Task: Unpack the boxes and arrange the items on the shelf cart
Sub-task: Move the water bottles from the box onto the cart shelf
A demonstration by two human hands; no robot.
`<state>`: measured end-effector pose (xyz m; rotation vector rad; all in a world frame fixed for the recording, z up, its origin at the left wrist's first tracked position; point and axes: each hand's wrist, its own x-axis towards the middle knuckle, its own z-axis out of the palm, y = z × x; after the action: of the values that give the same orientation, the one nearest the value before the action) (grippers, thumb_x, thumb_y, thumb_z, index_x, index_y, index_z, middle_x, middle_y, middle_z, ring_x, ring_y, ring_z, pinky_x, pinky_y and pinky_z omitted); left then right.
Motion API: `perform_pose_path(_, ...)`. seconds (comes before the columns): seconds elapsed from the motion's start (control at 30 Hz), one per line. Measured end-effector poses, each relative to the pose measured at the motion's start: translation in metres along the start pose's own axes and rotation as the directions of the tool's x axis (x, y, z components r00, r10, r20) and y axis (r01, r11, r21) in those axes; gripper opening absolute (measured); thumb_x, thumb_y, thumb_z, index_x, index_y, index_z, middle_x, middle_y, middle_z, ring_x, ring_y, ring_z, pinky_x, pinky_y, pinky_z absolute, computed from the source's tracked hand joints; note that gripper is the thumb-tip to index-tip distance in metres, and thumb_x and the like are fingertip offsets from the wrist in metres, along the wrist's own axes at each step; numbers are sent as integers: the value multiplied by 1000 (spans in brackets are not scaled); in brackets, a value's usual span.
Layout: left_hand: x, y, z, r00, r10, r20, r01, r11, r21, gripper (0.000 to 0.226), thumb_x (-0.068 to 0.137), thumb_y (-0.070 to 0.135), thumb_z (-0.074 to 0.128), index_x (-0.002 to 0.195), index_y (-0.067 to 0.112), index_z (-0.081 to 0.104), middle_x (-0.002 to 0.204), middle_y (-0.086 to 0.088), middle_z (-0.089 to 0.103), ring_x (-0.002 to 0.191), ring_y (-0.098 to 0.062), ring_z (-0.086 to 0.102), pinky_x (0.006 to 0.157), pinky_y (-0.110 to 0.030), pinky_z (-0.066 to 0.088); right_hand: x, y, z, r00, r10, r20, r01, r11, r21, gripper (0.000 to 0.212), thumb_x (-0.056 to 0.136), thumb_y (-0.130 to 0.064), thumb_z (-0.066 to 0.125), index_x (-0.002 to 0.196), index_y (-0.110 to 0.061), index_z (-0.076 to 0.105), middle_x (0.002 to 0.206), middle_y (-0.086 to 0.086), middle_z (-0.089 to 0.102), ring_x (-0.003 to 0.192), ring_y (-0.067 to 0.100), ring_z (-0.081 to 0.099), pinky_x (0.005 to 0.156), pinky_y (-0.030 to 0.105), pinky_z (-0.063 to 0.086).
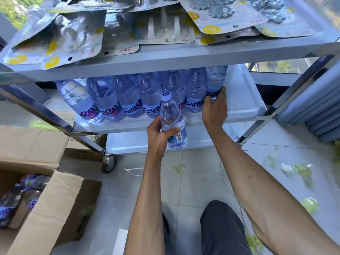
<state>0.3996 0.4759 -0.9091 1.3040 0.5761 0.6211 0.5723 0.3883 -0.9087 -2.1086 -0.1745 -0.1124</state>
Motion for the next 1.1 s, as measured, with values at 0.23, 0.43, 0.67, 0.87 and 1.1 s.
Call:
perform_pose_path(0.23,-21,0,-7,1000,-1,24,0,1000,31,53,53,18,76,104,6,69,98,-11,73,85,-22,69,69,-29,55,-28,4,-13,999,7,-52,-9,999,-45,70,88,-32,40,151,-6,27,150,14,42,128,35,47,103,45,41)
perform_pose_path(0.43,-49,8,-1,1000,-16,1,16,999,35,46,58,4,72,103,10,70,99,-10,73,86,-23,70,70,-29,56,-49,5,-35,997,73,-8,-73,995,62,73,89,-28,49,153,-5,23,156,13,32,139,30,35,112,41,33)
perform_pose_path(0.67,-81,21,23,1000,20,-16,-19,998,58,40,61,6,76,100,14,69,95,-6,74,83,-18,70,67,-24,54,-111,2,-77,997,-17,-73,45,919,391,21,79,-3,53,95,-8,65,84,3,67,81,16,62,71,31,50)
perform_pose_path(0.87,-91,42,60,994,107,-8,-106,989,98,36,68,7,82,101,8,69,93,-6,75,82,-19,71,69,-29,57,-135,-5,-114,940,-157,303,17,909,417,16,72,-16,50,79,-14,64,73,-1,65,67,12,55,62,29,45)
perform_pose_path(1.1,-99,59,87,998,54,-35,-55,998,-20,28,92,26,67,108,3,70,104,-11,74,94,-19,71,84,-36,58,-142,-23,-128,912,-102,398,-72,914,398,61,62,-27,76,118,-13,57,99,5,70,85,20,67,74,32,54)
